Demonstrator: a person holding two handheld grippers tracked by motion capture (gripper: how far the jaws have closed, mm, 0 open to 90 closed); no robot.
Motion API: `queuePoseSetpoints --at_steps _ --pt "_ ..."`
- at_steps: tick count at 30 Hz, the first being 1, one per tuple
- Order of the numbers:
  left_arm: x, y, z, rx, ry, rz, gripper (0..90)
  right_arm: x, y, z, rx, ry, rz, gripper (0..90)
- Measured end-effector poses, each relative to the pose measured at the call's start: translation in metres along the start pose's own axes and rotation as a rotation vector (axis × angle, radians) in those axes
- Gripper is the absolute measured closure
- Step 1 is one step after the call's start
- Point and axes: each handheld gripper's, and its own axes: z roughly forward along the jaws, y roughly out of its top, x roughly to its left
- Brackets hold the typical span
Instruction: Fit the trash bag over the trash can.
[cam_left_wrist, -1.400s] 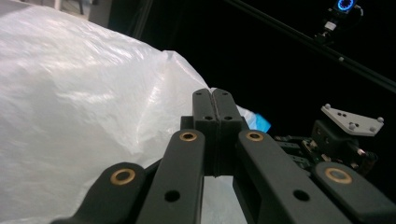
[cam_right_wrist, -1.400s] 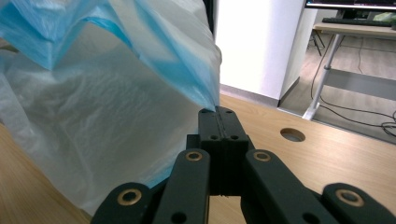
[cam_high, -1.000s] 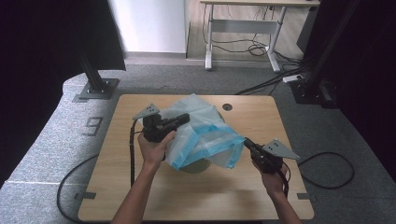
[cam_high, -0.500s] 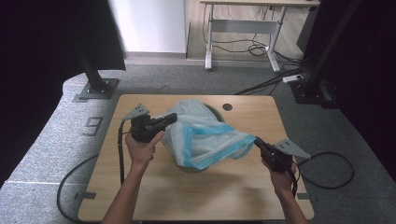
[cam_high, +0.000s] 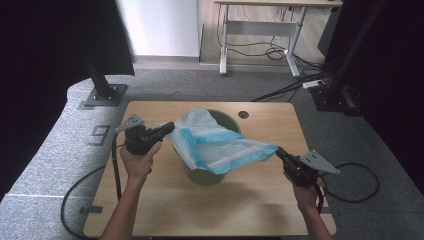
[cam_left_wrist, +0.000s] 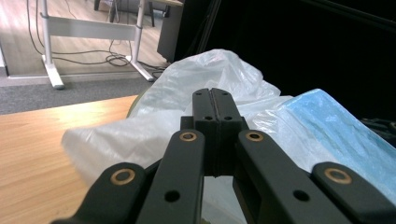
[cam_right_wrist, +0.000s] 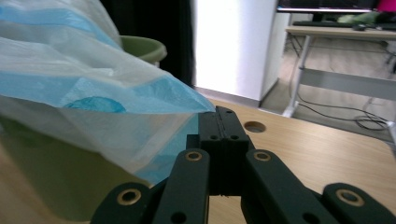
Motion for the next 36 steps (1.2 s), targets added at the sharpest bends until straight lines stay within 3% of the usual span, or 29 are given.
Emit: queuePoseSetpoints --at_steps 8,11,16,21,29,36 --pt "0.002 -0.007 -0.009 -0.012 -0.006 -0.004 90.0 0.014 -0.009 -0.013 0.018 0.163 -0.045 84.2" --pt "0.002 -0.006 -0.009 -0.008 -0.014 0.002 90.0 0.010 -0.005 -0.017 -0.004 0.148 -0.041 76.9" --pt "-0.001 -0.007 -0.007 0.004 -0.027 0.009 89.9 -0.008 0.018 -0.017 -0.032 0.054 0.003 68.1" --pt "-0.005 -0.008 -0.002 0.009 -0.037 0.010 89.9 -0.022 0.035 0.007 -0.009 0.069 0.027 66.6" --pt "-0.004 -0.007 0.001 0.014 -0.048 0.006 89.9 -0.023 0.035 0.046 0.055 0.192 0.033 66.2" --pt "-0.007 -0.007 0.001 0.016 -0.061 0.006 89.9 0.006 0.033 0.047 0.068 0.370 -0.033 63.1"
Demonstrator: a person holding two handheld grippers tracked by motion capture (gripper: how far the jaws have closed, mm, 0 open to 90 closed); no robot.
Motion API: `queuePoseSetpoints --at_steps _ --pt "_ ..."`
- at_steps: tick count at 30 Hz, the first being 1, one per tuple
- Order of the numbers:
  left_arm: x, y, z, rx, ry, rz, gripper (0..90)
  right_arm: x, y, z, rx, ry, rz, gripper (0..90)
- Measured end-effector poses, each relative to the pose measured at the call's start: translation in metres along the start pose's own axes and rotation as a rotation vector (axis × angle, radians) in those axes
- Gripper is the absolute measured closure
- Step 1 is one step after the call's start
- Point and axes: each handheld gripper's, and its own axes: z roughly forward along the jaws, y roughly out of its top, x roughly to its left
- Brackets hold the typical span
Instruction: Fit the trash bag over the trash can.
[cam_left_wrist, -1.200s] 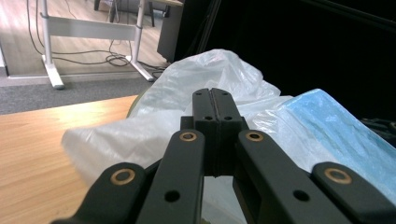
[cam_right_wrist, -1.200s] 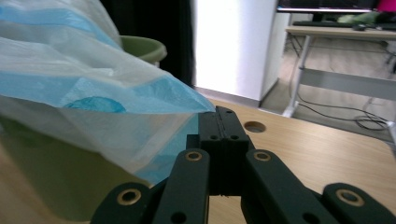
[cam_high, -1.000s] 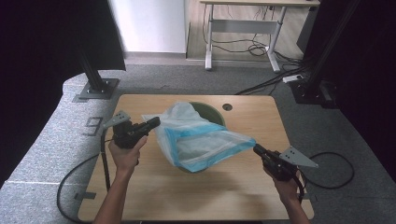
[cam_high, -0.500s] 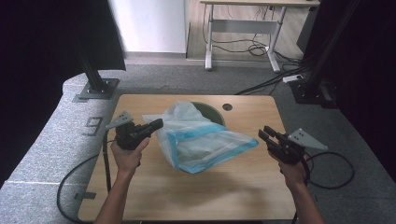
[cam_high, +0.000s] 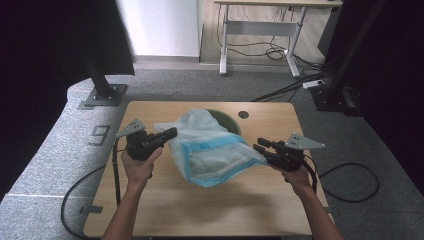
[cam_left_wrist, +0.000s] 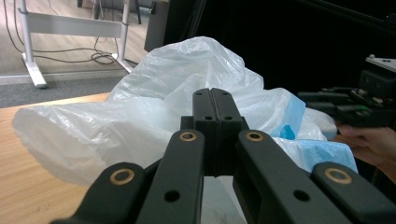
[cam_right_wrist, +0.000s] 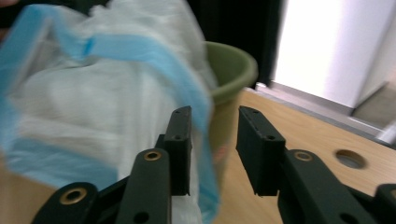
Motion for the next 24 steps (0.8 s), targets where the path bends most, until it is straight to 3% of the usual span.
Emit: queuePoseSetpoints --at_steps 3,13,20,24 --pt "-0.001 0.000 0.000 -0.002 -0.004 -0.002 89.9 0.007 -0.001 0.005 0.017 0.020 -0.019 59.9" --pt "-0.002 0.001 -0.001 0.001 -0.013 -0.002 89.9 0.004 -0.005 0.029 0.036 0.051 0.001 56.5" --pt "-0.004 0.001 0.001 0.004 -0.026 -0.002 89.9 0.011 -0.001 0.031 0.025 0.075 -0.042 86.3" --pt "-0.005 0.001 0.000 0.004 -0.030 -0.003 89.9 0.012 0.003 0.027 0.018 0.073 -0.053 88.7"
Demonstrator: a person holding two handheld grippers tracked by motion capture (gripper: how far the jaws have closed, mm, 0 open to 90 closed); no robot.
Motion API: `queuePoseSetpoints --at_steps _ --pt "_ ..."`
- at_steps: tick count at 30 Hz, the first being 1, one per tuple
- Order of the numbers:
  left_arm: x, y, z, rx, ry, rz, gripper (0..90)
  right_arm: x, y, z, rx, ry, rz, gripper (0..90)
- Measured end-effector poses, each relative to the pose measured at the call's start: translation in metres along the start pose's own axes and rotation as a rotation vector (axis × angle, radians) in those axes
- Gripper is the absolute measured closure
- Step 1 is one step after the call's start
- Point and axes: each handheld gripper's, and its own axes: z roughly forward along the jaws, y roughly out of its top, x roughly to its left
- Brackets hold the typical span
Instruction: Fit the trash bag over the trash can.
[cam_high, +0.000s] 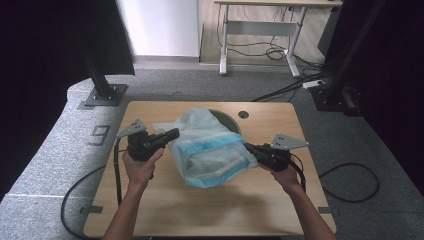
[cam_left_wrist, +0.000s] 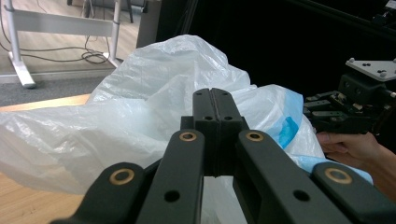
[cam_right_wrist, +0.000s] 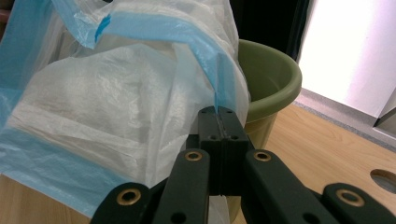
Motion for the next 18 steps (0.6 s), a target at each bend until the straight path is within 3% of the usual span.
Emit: queuePoseSetpoints --at_steps 10,18 --pt "-0.002 -0.001 0.014 0.021 -0.028 -0.005 89.9 -0.003 -0.001 -0.021 -0.025 -0.047 -0.001 88.9" --pt "-0.014 0.005 0.035 0.045 -0.067 0.007 89.8 -0.002 -0.004 -0.045 -0.051 -0.067 -0.004 88.9"
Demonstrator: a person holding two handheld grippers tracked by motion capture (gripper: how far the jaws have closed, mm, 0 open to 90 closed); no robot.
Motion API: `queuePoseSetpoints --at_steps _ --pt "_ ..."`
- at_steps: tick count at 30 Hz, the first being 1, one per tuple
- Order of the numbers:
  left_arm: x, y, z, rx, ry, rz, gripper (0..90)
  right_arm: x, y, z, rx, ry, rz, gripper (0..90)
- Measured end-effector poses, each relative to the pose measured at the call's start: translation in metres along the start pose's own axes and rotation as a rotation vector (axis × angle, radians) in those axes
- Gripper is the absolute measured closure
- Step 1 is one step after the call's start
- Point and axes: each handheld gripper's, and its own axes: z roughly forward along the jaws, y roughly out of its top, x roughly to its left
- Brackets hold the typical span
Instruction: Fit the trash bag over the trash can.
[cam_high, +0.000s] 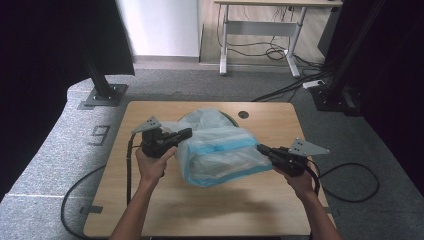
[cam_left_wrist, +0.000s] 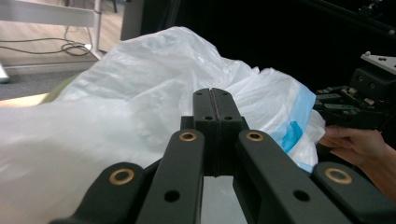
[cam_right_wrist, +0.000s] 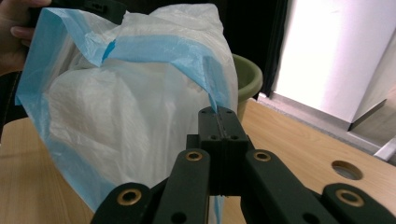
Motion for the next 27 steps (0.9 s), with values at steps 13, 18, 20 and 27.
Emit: queuePoseSetpoints --at_steps 13,18,20,27 --pt "-0.005 0.003 0.010 0.027 0.005 0.021 89.8 -0.006 -0.006 -0.025 -0.037 -0.032 0.018 88.8" --pt "0.004 0.009 0.000 0.022 0.043 0.018 89.8 -0.005 0.002 -0.008 -0.032 -0.024 0.009 88.8" --pt "0.010 0.012 -0.004 0.020 0.062 0.013 89.7 -0.007 0.007 0.002 -0.025 -0.021 0.009 88.8" --pt "0.036 0.020 -0.011 0.031 0.102 -0.025 89.8 -0.028 0.033 0.040 0.006 0.001 0.020 88.7"
